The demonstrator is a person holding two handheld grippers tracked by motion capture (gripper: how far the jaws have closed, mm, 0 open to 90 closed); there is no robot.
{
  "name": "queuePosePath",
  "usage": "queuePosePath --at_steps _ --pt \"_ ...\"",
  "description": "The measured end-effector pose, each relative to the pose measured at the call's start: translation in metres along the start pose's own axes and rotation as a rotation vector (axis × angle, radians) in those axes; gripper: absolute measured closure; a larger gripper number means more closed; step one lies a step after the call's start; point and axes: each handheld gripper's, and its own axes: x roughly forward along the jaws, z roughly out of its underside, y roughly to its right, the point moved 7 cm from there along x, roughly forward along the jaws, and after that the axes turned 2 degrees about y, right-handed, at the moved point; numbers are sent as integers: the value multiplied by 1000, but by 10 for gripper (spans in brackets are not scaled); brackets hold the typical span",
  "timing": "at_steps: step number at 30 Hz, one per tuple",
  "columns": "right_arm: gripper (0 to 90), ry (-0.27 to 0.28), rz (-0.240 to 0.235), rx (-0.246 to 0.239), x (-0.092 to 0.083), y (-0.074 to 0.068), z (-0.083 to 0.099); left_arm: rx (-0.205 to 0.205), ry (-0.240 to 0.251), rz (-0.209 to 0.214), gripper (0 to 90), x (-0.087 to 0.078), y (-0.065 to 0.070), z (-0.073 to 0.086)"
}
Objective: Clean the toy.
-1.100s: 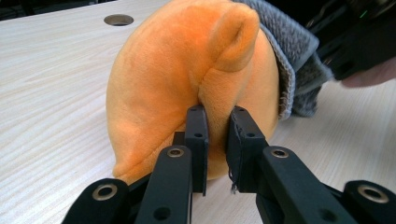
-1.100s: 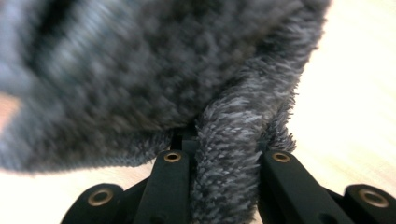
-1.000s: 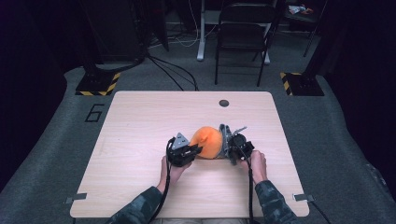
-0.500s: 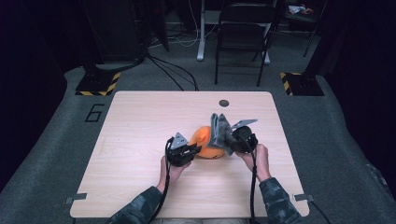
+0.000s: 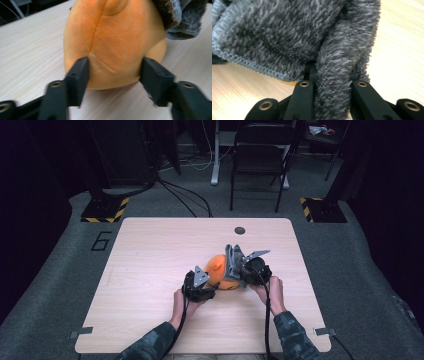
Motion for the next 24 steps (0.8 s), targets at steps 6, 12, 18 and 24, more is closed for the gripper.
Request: queuePosePath --at_steps 6,12,18,24 --pt "778 2 -8 -3 -1 -1 0 -10 10 -5 754 1 -1 2" --pt "779 32 3 0 -10 2 -5 -56 2 48 794 -5 -5 -8" --pt "778 87 14 27 -32 6 -18 -122 -28 115 790 -17 -9 -20" --pt "778 120 6 36 -48 -2 -29 -135 -23 131 776 -16 -8 -20"
